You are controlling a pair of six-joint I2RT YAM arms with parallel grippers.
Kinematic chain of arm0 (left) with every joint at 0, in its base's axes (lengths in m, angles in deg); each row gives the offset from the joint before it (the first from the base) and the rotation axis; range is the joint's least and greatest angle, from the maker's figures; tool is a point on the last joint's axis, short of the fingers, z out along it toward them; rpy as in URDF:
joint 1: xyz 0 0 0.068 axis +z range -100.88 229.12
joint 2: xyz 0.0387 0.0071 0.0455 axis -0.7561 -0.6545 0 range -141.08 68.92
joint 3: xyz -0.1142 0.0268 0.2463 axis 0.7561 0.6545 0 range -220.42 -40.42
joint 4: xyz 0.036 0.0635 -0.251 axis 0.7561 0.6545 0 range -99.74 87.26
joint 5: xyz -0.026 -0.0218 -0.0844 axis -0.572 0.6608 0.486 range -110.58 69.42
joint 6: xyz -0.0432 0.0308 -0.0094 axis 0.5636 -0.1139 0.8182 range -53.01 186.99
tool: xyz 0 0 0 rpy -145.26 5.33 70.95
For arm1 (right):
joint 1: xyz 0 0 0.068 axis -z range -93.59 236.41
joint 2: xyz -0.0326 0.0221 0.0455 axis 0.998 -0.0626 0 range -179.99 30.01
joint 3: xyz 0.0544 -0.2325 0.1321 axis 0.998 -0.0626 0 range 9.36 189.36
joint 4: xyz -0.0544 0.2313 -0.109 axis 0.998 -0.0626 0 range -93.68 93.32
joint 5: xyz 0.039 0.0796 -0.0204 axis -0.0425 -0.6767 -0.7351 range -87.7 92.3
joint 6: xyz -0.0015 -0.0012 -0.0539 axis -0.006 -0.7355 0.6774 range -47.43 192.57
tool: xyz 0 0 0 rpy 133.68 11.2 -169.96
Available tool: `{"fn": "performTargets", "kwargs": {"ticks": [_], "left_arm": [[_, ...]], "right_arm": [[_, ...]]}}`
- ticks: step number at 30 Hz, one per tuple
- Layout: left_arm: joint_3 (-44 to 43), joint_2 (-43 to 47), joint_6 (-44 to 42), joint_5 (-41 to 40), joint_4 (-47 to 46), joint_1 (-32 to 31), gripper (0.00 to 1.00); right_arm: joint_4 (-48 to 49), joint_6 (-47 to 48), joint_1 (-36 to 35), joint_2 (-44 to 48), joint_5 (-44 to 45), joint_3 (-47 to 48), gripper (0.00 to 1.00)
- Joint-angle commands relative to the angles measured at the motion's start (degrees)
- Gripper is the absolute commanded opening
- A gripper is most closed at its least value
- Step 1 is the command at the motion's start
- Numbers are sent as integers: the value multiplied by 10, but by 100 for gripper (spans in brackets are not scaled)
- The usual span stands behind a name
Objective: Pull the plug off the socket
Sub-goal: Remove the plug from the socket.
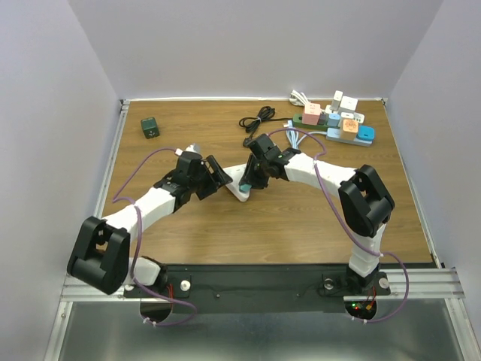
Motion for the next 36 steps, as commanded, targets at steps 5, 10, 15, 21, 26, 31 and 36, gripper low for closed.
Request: {"fn": "performTargets", "kwargs": {"ticks": [5, 10, 15, 21, 26, 31, 36], "left_arm": [[-23, -59, 32, -40, -61, -35, 81], [-31, -89, 30, -72, -70, -38, 78], [-44, -104, 29, -94, -75, -39, 72], [-55, -107, 33, -94, -90, -44, 62], [-56, -98, 29, -94, -92, -48, 49], [-47, -87, 15, -121, -91, -48, 16], [-34, -75, -10, -148, -79, -48, 0]], "right_arm": [[4, -56, -9, -9, -19, 29, 0], [4, -58, -9, -8, -36, 32, 1], [5, -56, -9, 6, -51, 22, 1], [8, -58, -9, 15, -90, 19, 0], [7, -68, -9, 19, -109, 22, 0], [4, -64, -10, 15, -129, 32, 0], [-1, -64, -6, 35, -120, 23, 0]]}}
